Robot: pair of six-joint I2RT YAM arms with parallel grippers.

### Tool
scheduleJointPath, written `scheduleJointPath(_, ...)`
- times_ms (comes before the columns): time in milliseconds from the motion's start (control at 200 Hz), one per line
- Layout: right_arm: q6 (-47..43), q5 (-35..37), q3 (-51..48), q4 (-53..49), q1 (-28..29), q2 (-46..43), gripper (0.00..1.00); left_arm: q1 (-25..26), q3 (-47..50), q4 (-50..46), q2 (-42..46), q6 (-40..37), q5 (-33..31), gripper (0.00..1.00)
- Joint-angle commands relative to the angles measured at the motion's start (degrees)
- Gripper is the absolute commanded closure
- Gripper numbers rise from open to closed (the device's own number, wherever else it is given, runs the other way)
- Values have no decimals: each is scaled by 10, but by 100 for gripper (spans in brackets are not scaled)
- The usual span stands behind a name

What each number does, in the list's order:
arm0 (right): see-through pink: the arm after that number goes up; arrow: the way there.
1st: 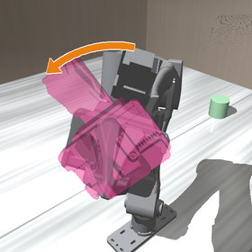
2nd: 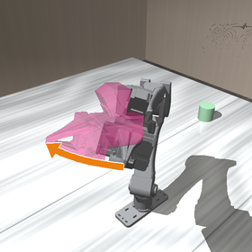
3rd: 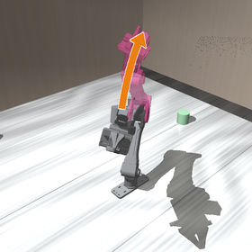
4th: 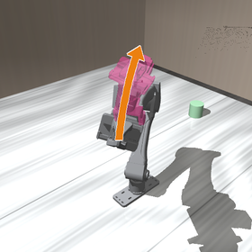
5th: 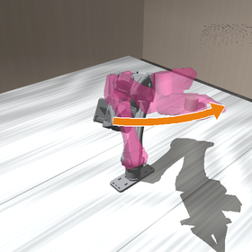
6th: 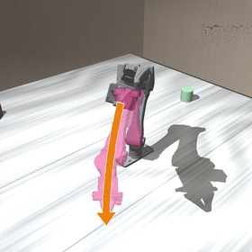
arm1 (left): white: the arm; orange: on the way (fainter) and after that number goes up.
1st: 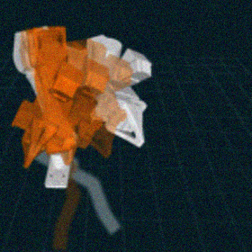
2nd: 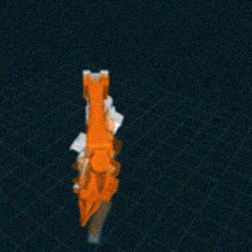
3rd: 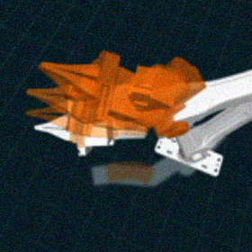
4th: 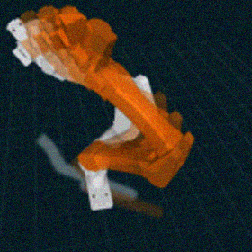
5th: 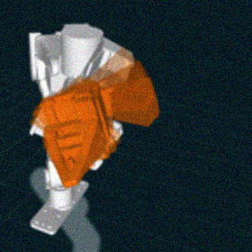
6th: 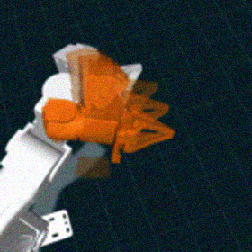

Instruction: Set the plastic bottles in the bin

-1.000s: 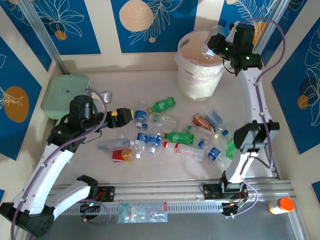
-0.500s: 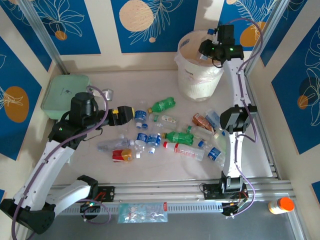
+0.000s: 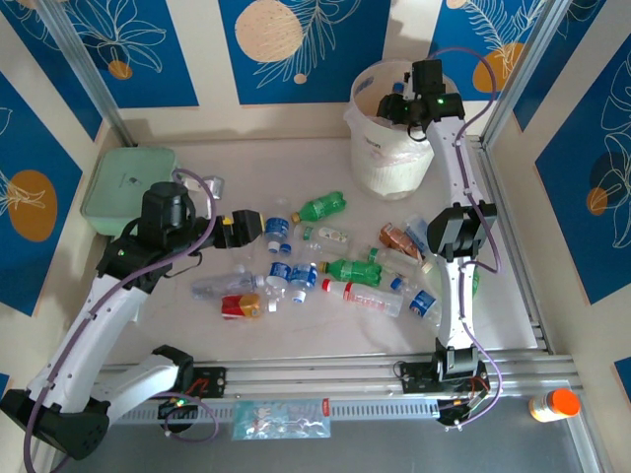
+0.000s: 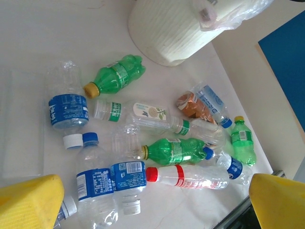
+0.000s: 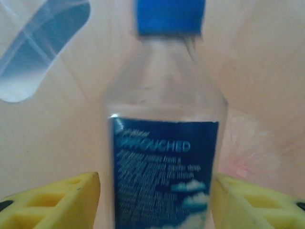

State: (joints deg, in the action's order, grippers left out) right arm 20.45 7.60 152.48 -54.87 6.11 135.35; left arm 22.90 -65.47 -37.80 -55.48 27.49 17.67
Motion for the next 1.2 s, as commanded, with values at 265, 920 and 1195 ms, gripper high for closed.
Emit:
scheduleJointPath(265,-11,2,20,-6,-4,-41,27,3,6,-31,1,-17,-35,1)
scheduleJointPath(920,-71,106,-222,95,123,-375,37,3,40,-149,45,139,-172,1)
scheduleJointPath(1195,-111,24,-537,164,267,-571,38,2,92,-209,68,264,-212,1)
